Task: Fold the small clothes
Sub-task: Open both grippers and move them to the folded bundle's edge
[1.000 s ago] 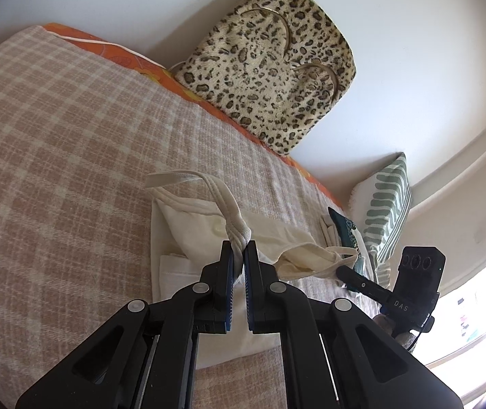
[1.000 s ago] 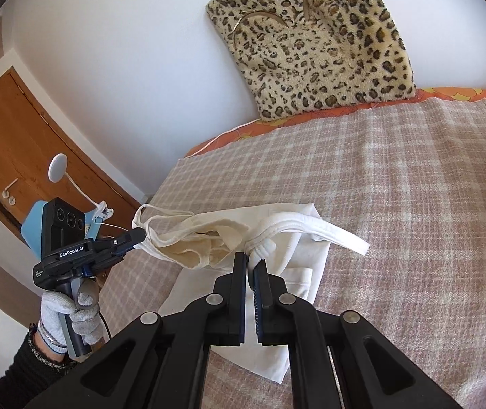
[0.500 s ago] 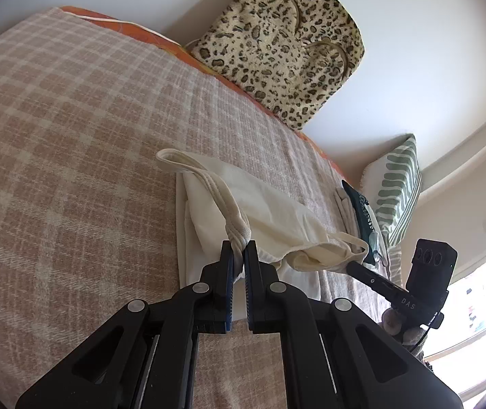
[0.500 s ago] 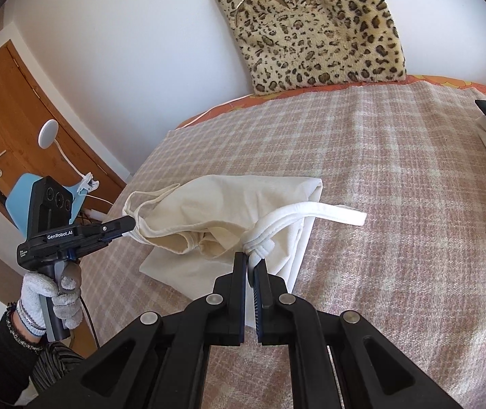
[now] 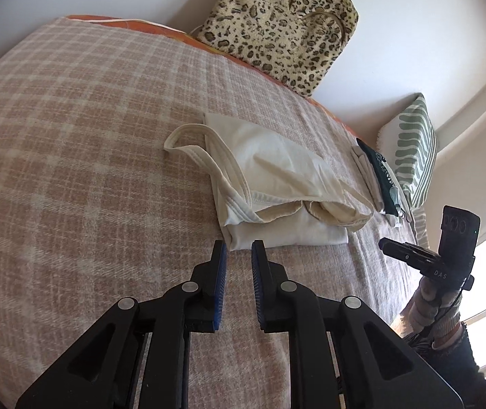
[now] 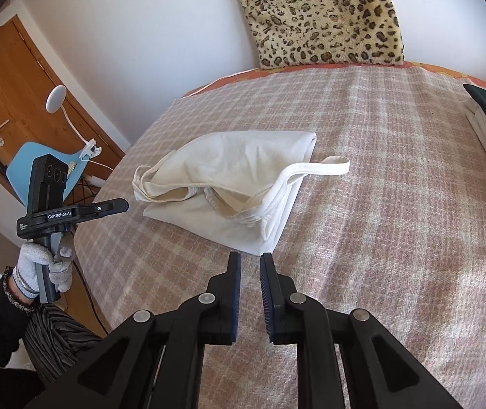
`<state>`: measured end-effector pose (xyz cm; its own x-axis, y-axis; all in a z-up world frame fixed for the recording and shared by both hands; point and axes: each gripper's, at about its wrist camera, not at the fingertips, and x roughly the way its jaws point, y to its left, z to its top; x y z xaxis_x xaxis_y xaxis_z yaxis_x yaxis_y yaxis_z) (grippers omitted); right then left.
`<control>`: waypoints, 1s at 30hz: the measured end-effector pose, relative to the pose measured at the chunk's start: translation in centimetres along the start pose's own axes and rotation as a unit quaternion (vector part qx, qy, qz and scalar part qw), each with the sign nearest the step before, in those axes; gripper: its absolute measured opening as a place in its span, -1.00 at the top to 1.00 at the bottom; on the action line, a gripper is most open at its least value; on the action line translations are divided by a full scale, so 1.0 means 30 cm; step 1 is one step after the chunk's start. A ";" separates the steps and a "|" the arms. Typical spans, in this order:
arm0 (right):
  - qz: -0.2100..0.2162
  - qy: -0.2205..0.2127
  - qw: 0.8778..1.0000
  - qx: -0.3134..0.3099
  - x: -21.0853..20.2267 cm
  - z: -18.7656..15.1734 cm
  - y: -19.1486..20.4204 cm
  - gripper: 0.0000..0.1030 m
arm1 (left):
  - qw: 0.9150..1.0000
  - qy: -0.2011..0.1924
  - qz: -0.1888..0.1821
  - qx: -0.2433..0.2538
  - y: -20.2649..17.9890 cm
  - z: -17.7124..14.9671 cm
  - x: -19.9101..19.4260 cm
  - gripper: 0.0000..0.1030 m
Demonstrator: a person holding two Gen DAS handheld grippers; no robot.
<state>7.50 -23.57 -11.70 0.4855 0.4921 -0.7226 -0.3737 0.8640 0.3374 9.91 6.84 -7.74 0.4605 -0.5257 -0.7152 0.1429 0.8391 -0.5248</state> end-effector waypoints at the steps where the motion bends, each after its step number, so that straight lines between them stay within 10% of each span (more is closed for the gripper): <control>1: -0.001 -0.002 1.000 -0.002 -0.018 -0.009 0.004 0.65 | 1.000 -0.002 -0.005 0.008 -0.013 -0.003 -0.015 0.75; 12: -0.010 -0.052 0.998 -0.046 0.025 0.169 0.080 0.55 | 0.992 -0.069 0.028 0.097 -0.215 0.157 0.008 0.74; 30: -0.028 0.034 0.997 -0.064 0.183 0.156 0.036 0.57 | 0.987 0.047 0.077 0.131 -0.130 0.020 0.176 0.74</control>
<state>13.45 -19.44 -12.47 0.4553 0.4318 -0.7786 -0.4472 0.8671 0.2194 12.31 0.87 -9.19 0.4136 -0.3888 -0.8233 0.3053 0.9111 -0.2769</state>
